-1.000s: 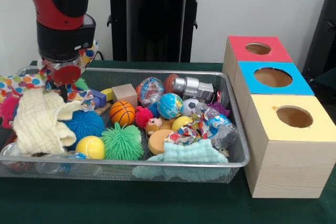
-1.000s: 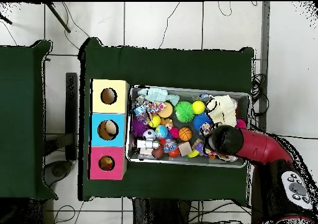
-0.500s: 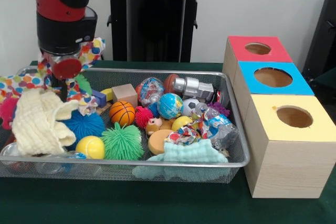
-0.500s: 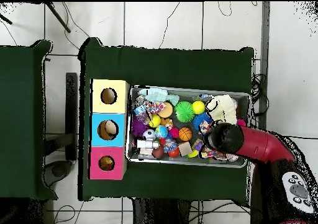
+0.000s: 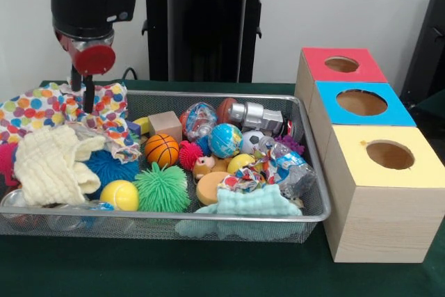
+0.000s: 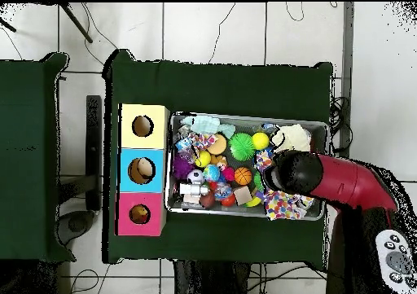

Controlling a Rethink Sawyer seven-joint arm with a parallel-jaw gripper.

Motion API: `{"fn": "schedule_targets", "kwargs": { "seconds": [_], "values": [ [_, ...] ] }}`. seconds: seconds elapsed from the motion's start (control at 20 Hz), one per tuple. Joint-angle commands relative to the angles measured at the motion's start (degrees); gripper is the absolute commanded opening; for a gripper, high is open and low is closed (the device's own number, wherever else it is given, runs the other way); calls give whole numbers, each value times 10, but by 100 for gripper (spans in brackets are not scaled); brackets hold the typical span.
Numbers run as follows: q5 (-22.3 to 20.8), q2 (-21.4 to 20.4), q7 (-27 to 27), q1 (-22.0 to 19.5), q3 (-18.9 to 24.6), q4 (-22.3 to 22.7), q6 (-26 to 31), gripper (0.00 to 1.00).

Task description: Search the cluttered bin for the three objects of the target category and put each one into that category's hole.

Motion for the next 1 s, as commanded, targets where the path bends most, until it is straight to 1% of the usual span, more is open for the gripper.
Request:
{"fn": "schedule_targets", "kwargs": {
  "seconds": [0.05,0.25,0.4,0.5,0.65,0.75,0.85,1.0],
  "values": [
    [17,-26,-67,-4,57,-18,51,100],
    [22,-31,-62,-3,58,-12,53,100],
    [29,-28,-30,7,50,1,38,100],
    [32,-21,5,22,40,14,18,100],
    [35,-8,67,55,16,30,-12,100],
    [50,0,103,73,6,39,-23,100],
    [85,3,143,84,3,54,-26,100],
    [111,18,181,107,-11,62,-49,100]
  ]
}}
